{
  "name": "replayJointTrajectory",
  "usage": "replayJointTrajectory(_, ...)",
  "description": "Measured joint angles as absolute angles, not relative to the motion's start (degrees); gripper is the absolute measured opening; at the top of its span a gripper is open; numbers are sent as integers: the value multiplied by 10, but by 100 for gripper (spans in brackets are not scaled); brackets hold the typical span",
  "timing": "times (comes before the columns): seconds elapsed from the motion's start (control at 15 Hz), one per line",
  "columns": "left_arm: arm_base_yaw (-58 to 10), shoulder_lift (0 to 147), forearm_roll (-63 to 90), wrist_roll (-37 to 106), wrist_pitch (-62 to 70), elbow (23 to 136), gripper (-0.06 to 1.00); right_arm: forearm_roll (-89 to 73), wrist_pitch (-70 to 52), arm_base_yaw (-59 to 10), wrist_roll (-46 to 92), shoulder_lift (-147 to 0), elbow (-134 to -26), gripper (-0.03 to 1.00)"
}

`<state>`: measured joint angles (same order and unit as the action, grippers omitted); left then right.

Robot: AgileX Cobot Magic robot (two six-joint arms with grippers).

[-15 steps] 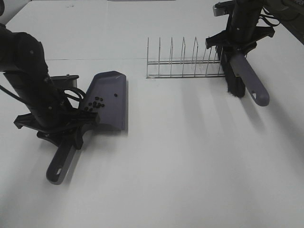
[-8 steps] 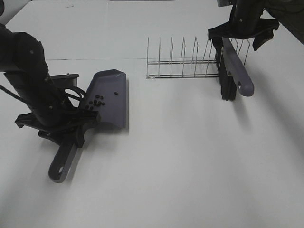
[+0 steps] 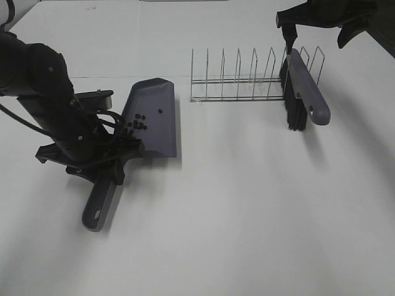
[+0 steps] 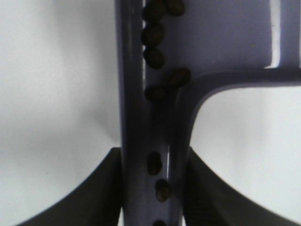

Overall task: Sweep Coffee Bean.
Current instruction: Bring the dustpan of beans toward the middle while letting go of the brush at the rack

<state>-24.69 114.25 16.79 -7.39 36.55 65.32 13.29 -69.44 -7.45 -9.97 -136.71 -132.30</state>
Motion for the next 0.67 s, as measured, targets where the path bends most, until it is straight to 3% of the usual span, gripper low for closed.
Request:
replayJointTrajectory(0.4,-247,1142,167,-73,386,653,32,117,-698,-74,-95,-1367,-1323,87)
replayJointTrajectory(0.67,-247,1142,167,-73,385,653,38,104,-698,-74,-90,-1367,-1323,87)
